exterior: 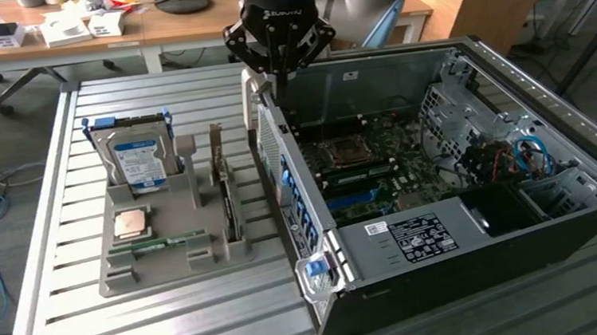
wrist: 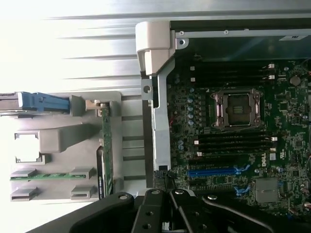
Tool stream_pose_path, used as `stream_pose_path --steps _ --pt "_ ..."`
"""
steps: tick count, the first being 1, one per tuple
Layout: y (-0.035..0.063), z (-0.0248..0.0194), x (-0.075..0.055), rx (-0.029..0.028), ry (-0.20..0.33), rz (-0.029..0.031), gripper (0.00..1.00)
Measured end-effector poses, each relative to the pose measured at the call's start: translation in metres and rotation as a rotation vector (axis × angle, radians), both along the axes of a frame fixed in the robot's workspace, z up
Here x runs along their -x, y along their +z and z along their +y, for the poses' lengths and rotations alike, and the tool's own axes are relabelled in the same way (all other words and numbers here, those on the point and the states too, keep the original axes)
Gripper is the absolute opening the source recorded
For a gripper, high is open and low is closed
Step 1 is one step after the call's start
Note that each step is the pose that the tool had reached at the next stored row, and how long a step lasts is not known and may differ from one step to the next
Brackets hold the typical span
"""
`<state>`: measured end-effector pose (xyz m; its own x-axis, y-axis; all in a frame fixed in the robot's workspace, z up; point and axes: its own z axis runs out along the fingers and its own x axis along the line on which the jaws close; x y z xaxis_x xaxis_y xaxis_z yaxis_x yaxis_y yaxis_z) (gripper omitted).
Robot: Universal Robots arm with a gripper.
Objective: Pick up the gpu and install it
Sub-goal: 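Reach for the gpu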
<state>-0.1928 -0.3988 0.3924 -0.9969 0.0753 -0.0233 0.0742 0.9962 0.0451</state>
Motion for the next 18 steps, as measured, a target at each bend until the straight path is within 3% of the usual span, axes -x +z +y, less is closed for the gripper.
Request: stream_pose_path --steps 18 --pt "-0.0007 0.0 0.03 0.0001 0.0 0.0 0.11"
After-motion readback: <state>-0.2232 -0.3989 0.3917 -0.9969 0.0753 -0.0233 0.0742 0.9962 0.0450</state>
